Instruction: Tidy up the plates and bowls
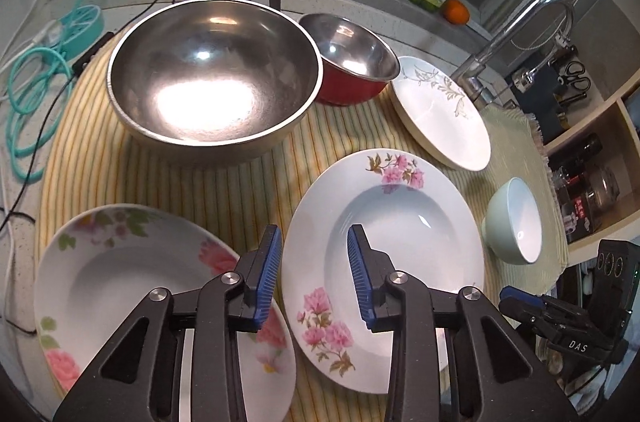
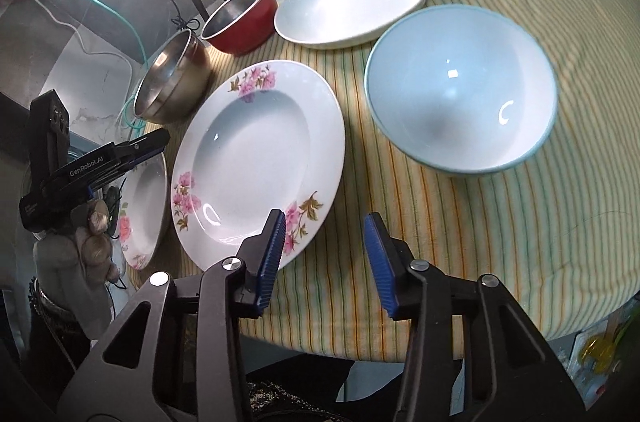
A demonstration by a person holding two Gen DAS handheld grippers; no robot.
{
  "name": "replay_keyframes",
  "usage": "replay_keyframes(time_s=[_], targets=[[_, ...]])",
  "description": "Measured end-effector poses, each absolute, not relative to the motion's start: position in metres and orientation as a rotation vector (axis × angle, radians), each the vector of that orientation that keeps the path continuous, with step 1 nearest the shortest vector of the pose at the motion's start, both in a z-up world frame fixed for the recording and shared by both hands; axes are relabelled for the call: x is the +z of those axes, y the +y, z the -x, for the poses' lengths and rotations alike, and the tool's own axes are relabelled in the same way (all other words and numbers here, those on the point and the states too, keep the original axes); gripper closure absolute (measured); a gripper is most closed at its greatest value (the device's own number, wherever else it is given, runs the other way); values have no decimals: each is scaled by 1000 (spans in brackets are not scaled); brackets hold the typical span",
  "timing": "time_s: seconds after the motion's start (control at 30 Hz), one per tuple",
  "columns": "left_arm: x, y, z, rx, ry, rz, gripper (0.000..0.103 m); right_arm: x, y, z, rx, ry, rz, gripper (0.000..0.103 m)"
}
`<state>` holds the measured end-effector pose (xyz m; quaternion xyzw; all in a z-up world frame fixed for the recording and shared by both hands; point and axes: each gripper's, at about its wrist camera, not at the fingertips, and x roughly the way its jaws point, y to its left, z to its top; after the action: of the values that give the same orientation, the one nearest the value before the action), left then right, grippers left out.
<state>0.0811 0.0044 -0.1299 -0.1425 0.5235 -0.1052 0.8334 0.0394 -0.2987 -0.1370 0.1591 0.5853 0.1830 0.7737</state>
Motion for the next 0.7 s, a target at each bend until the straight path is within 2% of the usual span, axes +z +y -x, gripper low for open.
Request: replay_keyframes(time_s=[0.37, 0.47, 0.7], targets=[[-149, 7, -99, -231, 1161, 314, 76, -157, -306, -47, 379, 1301, -412, 67], [-152, 5, -101, -232, 1170, 314, 78, -159, -306, -50, 388, 1311, -424, 74], [-155, 6, -103, -236, 1177, 319, 79, -160, -299, -55, 432, 1323, -430, 80]])
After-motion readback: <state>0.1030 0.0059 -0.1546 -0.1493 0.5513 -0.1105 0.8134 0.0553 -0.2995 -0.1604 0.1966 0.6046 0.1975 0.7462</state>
